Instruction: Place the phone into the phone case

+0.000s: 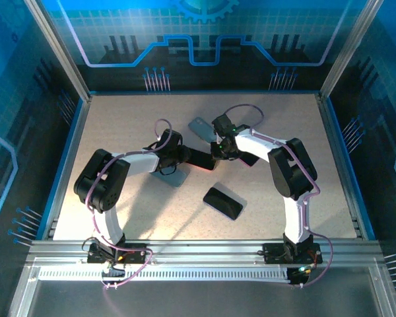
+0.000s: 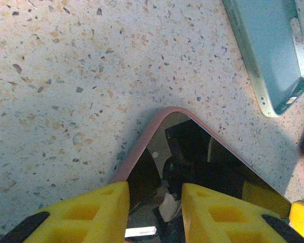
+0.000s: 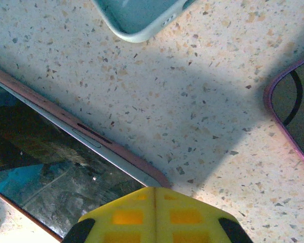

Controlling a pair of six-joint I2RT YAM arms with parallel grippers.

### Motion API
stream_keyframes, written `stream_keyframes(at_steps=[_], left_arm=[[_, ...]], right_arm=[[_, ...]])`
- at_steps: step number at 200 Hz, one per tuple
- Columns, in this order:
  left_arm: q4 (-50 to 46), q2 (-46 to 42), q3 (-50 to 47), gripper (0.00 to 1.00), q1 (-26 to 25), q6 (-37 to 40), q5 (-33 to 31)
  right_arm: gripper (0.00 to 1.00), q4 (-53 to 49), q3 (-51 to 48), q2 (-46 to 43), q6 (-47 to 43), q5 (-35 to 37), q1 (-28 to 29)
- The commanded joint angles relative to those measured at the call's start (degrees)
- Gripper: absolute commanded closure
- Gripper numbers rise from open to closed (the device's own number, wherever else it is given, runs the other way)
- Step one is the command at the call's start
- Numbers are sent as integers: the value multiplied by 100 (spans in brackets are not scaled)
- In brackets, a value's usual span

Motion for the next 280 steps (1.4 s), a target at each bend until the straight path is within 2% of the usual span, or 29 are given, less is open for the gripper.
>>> stream_keyframes(at_steps=[1, 52, 121, 178, 280], left_arm=[[-267, 282, -8, 67, -93, -98, 7], [-486, 340, 273, 67, -85, 38, -198], [-645, 278, 479, 67, -76, 130, -337], [-612, 222, 413, 67, -76, 96, -341], [-549, 256, 344, 67, -71, 70, -302]], right_arm=[[100, -25, -881, 1226, 175, -1081, 610], [100, -45, -1142, 8, 311, -1196, 550], [100, -465, -431, -753, 11, -1060, 202], [100, -807, 312, -515, -297, -930, 83], [100, -783, 31, -54, -335, -781, 83]])
